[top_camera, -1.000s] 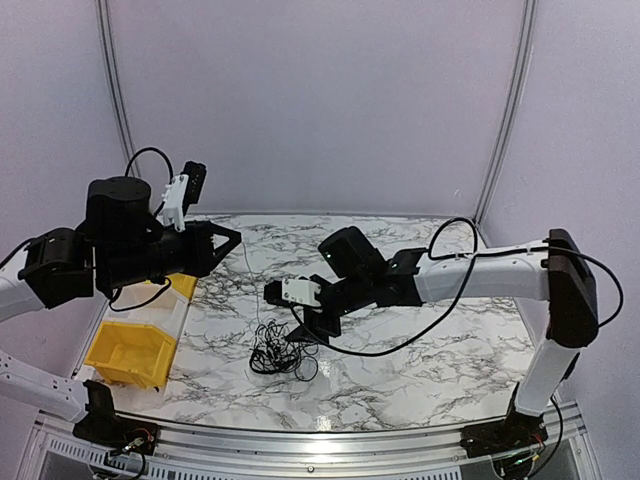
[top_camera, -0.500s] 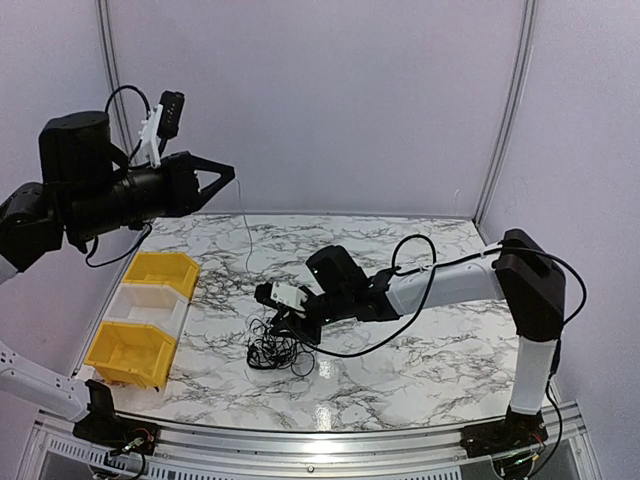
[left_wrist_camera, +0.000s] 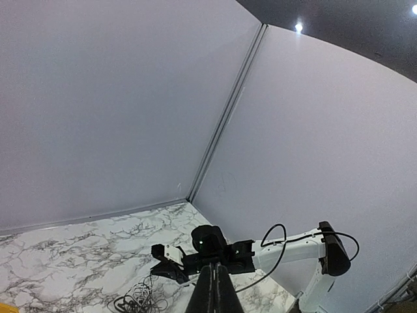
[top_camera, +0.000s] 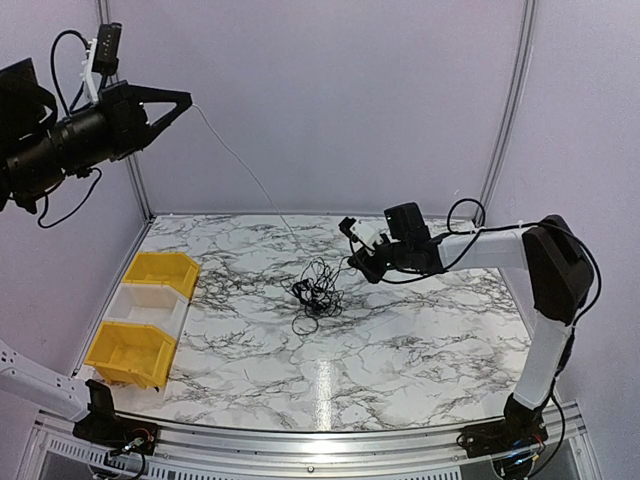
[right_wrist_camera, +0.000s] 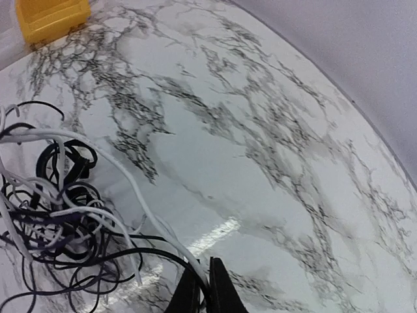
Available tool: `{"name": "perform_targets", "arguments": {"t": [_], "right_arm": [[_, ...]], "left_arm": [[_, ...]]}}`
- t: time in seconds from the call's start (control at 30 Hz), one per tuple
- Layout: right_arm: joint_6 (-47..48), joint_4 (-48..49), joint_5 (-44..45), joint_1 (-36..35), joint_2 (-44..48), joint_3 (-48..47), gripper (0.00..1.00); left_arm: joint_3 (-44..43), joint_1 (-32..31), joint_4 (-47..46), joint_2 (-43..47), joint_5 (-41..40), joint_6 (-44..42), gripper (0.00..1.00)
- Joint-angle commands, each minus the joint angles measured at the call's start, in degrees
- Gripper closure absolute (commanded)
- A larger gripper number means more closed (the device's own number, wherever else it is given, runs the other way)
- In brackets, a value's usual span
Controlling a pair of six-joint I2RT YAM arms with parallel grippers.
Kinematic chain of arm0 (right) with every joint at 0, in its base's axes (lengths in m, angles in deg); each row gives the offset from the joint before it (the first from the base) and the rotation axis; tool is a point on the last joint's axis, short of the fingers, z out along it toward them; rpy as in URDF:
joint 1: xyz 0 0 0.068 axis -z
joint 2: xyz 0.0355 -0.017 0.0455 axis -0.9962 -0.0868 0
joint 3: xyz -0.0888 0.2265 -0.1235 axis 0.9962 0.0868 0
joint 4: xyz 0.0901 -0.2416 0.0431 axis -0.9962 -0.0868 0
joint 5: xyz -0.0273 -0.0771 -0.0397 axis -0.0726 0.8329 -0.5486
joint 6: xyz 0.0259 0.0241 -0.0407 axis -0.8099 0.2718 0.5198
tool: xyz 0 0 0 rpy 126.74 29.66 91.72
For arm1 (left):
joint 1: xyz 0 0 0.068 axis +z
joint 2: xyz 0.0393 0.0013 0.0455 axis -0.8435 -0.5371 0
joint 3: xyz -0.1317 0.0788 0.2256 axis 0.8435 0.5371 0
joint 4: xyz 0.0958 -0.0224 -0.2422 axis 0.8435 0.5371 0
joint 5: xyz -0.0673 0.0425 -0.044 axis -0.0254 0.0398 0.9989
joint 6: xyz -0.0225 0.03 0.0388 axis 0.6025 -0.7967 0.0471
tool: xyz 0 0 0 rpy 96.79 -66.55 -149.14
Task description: Untangle the cables
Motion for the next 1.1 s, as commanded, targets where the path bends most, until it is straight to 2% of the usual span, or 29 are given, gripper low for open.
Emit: {"name": "perform_targets", "arguments": {"t": [0.0, 0.13, 0.23, 0.27, 0.37, 0.43, 0.57, 0.73, 0.87, 0.93, 1.0, 1.03, 1.07], "right_arm": [[1.83, -2.44, 3.12, 3.54, 5.04, 2.3, 0.92], [5.8, -2.14, 5.68, 3.61, 10.08, 3.36, 0.92], [8.56, -4.94, 5.05, 3.5, 12.22, 2.42, 0.87], [9.56, -6.14, 3.6, 3.34, 12.97, 2.23, 0.82], [14.99, -11.25, -1.04, 0.63, 14.54, 1.73, 0.57], [18.54, -12.28, -0.79, -2.93, 15.49, 2.81, 0.45], [21.66, -12.0, -0.64, -10.19, 15.76, 4.19, 0.34], [20.47, -11.63, -1.89, -16.08, 12.0, 0.99, 0.32], [15.87, -12.1, -5.73, -17.21, 9.54, -3.34, 0.31], [12.94, -11.73, -5.43, -17.21, 8.85, -5.42, 0.33], [10.88, -11.29, -4.58, -17.21, 8.82, -6.87, 0.46], [10.0, -11.05, -3.64, -17.17, 9.03, -7.34, 0.59], [9.07, -10.88, -2.52, -17.19, 9.41, -7.48, 0.66]], "left_arm": [[-2.5, 0.19, 1.28, 2.31, -3.67, -3.13, 1.0], [1.49, 0.19, 1.61, 2.86, -4.33, -3.17, 1.0], [6.05, 0.19, 1.65, 3.23, -4.67, -2.87, 1.0], [7.32, 0.19, 1.68, 3.34, -4.89, -2.81, 1.0], [11.22, 0.21, 1.69, 3.75, -5.29, -2.48, 1.0], [13.7, 0.19, 1.55, 3.88, -5.02, -1.74, 1.0], [18.12, 0.19, 0.96, 3.72, -4.3, 0.23, 1.0], [20.02, 0.19, -0.26, 3.75, -3.63, 1.22, 1.0], [20.3, 0.19, -0.76, 4.14, -3.49, 1.58, 1.0], [20.53, 0.19, -0.88, 4.51, -3.42, 1.67, 1.0], [20.91, 0.19, -0.96, 4.91, -3.58, 1.73, 1.0], [21.1, 0.19, -0.94, 5.08, -3.79, 1.7, 1.0], [21.32, 0.19, -0.95, 5.23, -4.05, 1.59, 1.0]]}}
